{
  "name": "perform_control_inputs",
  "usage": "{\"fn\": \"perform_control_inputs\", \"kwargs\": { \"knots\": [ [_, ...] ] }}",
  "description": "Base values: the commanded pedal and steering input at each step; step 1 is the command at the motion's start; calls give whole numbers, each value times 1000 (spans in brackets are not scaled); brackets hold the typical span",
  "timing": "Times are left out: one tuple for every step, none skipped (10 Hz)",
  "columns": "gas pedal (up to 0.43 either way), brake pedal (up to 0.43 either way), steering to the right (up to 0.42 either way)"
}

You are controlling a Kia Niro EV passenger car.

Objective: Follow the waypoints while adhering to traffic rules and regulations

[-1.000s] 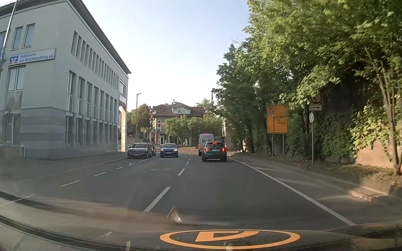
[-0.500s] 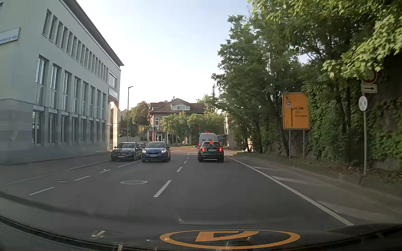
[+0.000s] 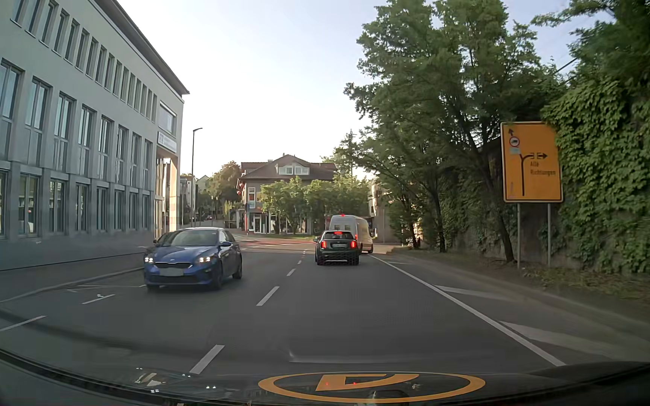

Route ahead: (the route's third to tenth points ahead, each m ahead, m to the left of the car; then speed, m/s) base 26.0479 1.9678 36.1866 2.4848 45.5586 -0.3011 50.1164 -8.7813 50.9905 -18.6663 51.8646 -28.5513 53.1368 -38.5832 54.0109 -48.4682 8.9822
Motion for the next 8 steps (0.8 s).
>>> {"fn": "perform_control_inputs", "kwargs": {
  "knots": [
    [59, 0, -17],
    [59, 0, -17],
    [59, 0, -17],
    [47, 0, -17],
    [47, 0, -17],
    [47, 0, -17],
    [39, 0, -17],
    [39, 0, -17]
  ]
}}
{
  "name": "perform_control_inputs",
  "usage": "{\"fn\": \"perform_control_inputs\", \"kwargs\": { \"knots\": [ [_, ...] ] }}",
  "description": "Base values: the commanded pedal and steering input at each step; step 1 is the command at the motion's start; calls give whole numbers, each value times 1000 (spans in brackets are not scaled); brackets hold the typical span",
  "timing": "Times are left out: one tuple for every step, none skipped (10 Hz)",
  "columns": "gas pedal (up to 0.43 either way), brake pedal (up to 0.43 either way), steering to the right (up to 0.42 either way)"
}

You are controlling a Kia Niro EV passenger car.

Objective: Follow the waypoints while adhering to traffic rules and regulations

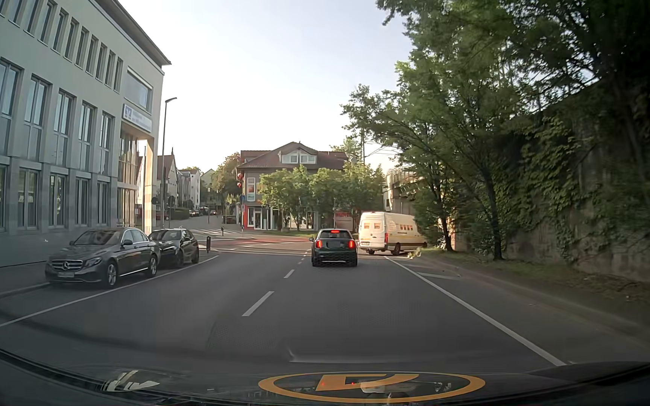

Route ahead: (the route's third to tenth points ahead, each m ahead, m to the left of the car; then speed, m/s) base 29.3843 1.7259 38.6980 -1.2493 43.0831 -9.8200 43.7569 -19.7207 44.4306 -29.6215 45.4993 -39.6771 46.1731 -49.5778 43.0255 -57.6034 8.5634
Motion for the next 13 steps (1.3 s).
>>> {"fn": "perform_control_inputs", "kwargs": {
  "knots": [
    [39, 0, -18],
    [39, 0, -18],
    [28, 0, -18],
    [8, 0, -18],
    [0, 0, -18],
    [0, 0, -18],
    [0, 0, -18],
    [0, 0, -18],
    [0, 0, -18],
    [0, 0, -18],
    [0, 0, -18],
    [0, 0, -18],
    [0, 0, -18]
  ]
}}
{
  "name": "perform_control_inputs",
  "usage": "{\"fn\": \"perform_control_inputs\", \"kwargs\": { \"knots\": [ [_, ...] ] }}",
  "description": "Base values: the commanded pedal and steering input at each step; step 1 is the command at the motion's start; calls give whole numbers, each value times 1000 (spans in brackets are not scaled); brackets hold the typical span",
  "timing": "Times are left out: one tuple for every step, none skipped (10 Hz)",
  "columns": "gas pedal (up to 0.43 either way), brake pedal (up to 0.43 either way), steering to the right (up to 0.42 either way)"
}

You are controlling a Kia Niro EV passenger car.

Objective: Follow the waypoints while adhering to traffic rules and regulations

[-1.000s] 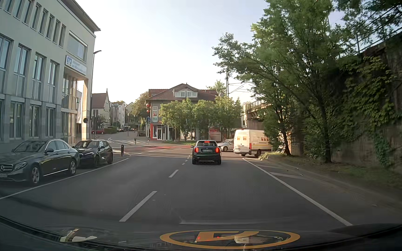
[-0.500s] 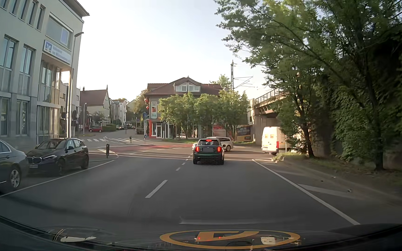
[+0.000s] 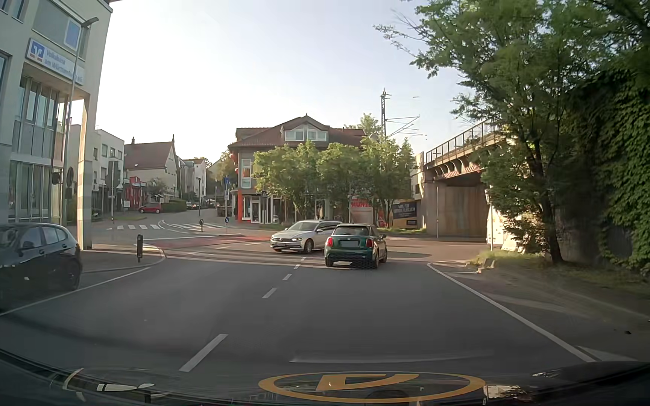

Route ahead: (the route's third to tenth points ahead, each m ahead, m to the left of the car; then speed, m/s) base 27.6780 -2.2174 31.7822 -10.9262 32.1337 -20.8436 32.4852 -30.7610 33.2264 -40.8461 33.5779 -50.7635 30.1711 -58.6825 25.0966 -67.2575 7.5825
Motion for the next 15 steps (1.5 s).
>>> {"fn": "perform_control_inputs", "kwargs": {
  "knots": [
    [0, 0, -17],
    [0, 0, -16],
    [0, 0, -14],
    [0, 0, -12],
    [0, 0, -8],
    [0, 0, -3],
    [0, 0, 0],
    [0, 0, 4],
    [0, 0, 7],
    [0, 0, 12],
    [0, 0, 20],
    [0, 0, 28],
    [0, 0, 35],
    [0, 0, 49],
    [0, 0, 66]
  ]
}}
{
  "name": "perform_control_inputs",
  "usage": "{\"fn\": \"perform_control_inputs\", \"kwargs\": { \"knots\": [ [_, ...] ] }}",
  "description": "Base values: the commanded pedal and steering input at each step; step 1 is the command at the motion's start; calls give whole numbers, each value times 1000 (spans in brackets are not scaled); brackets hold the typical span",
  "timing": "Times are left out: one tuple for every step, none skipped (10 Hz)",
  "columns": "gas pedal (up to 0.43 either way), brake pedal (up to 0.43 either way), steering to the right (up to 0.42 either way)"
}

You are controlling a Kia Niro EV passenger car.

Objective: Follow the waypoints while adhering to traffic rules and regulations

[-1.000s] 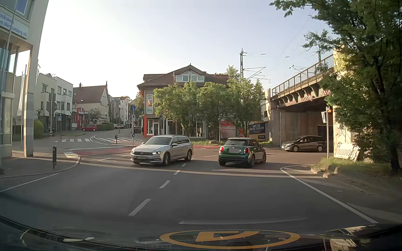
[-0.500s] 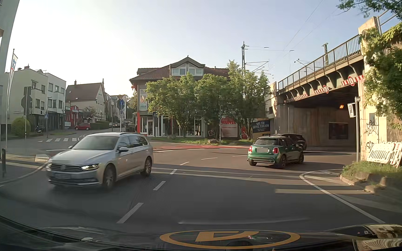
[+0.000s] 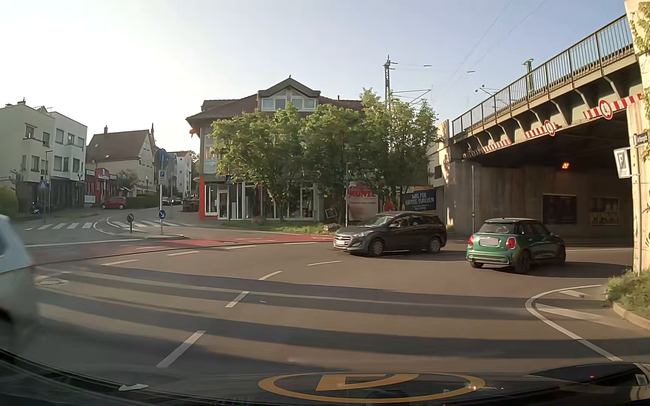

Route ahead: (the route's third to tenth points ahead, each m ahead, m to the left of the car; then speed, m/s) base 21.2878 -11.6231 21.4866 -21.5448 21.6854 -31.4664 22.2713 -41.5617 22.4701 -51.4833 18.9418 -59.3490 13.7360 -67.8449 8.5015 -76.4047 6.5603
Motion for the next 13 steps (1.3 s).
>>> {"fn": "perform_control_inputs", "kwargs": {
  "knots": [
    [0, 0, 79],
    [0, 0, 93],
    [0, 0, 108],
    [8, 0, 121],
    [28, 0, 144],
    [39, 0, 173],
    [39, 0, 200],
    [47, 0, 230],
    [47, 0, 266],
    [47, 0, 293],
    [47, 0, 320],
    [47, 0, 348],
    [59, 0, 369]
  ]
}}
